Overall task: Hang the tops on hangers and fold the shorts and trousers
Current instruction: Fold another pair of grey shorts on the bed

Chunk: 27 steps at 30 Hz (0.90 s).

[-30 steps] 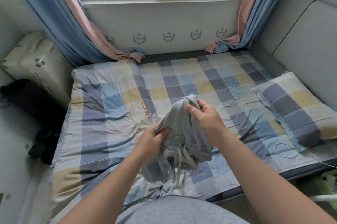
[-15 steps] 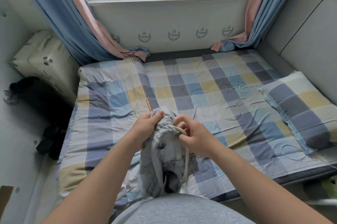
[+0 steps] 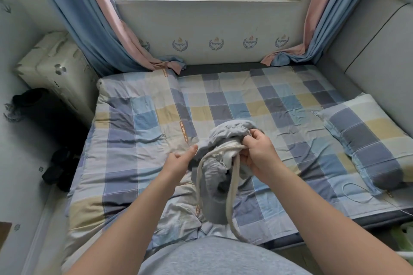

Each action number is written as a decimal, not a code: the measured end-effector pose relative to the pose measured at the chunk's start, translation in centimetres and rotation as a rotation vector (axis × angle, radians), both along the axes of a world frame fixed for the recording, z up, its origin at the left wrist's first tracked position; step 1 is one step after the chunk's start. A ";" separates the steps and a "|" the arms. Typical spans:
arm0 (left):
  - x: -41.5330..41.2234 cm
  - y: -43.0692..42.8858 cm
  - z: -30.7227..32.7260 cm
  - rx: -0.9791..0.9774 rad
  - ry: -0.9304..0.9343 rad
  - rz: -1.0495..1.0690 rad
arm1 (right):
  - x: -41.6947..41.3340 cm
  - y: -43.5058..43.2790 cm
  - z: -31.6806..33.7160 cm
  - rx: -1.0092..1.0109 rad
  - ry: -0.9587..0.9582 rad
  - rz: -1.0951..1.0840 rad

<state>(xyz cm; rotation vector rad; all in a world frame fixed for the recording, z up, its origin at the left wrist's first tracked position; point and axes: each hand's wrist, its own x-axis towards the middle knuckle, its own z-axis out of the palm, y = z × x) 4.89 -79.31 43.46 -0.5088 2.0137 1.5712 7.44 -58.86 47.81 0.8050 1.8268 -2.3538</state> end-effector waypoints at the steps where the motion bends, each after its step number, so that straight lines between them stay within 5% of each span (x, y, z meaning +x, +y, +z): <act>1: 0.3 0.2 0.1 0.014 -0.066 -0.014 | 0.1 0.0 0.3 -0.053 0.019 -0.008; 5: 0.6 1.0 0.0 0.221 -0.229 -0.162 | 1.1 -0.5 0.9 -0.241 0.092 0.013; 12: 1.0 1.8 -0.4 0.433 0.084 -0.249 | 2.8 -0.6 -1.1 -0.453 0.045 -0.087; 16: 0.3 1.9 -0.4 0.183 0.323 -0.103 | 4.2 -0.8 -3.8 -0.343 -0.236 0.006; 21: -1.1 0.2 1.6 -0.332 0.739 -0.627 | 5.4 0.1 -5.5 -0.025 -0.465 0.303; 24: -1.6 -0.3 3.9 -0.525 0.905 -0.751 | 4.6 0.2 -5.2 0.261 -0.361 0.227; 27: -1.3 -0.5 5.6 -0.549 0.990 -0.729 | 3.8 0.0 -3.4 0.483 -0.004 0.243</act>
